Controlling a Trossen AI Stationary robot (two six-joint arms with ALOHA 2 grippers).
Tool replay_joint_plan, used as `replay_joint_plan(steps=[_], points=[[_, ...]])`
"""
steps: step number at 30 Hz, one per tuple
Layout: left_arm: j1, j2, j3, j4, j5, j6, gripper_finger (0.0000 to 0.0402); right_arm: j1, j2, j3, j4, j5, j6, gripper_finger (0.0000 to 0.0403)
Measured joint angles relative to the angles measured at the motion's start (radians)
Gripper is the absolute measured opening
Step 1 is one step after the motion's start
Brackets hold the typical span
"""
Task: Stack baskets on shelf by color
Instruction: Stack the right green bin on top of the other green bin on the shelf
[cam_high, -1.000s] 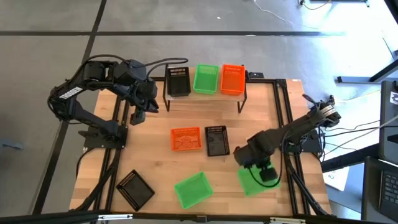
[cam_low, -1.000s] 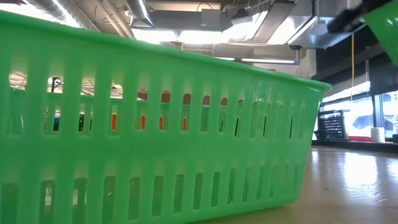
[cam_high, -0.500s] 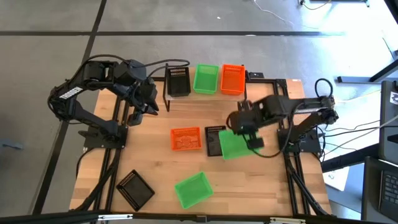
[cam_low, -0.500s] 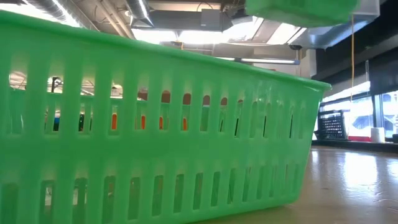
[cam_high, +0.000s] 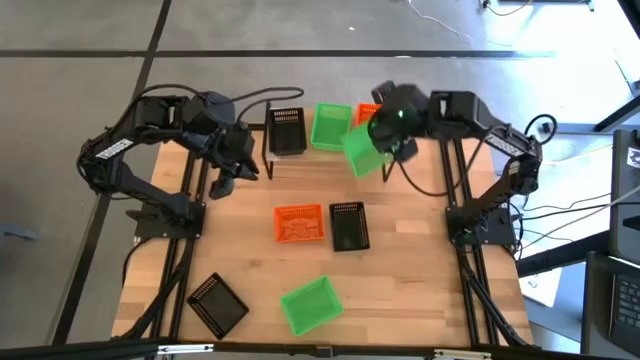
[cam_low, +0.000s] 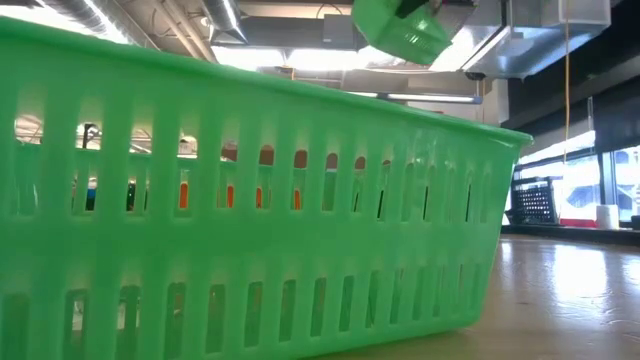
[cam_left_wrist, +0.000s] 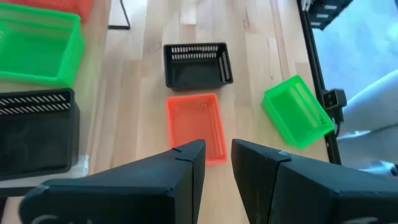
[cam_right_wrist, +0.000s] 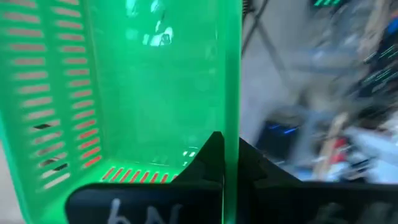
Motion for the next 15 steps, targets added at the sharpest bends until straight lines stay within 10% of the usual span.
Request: replay_joint_plan(steps=[15], points=[[0.063, 0.001, 0.000, 0.038, -0.065, -0.079, 0.0070, -0.179, 0.118, -0.008, 0.314, -0.160, -0.476, 0.0000]])
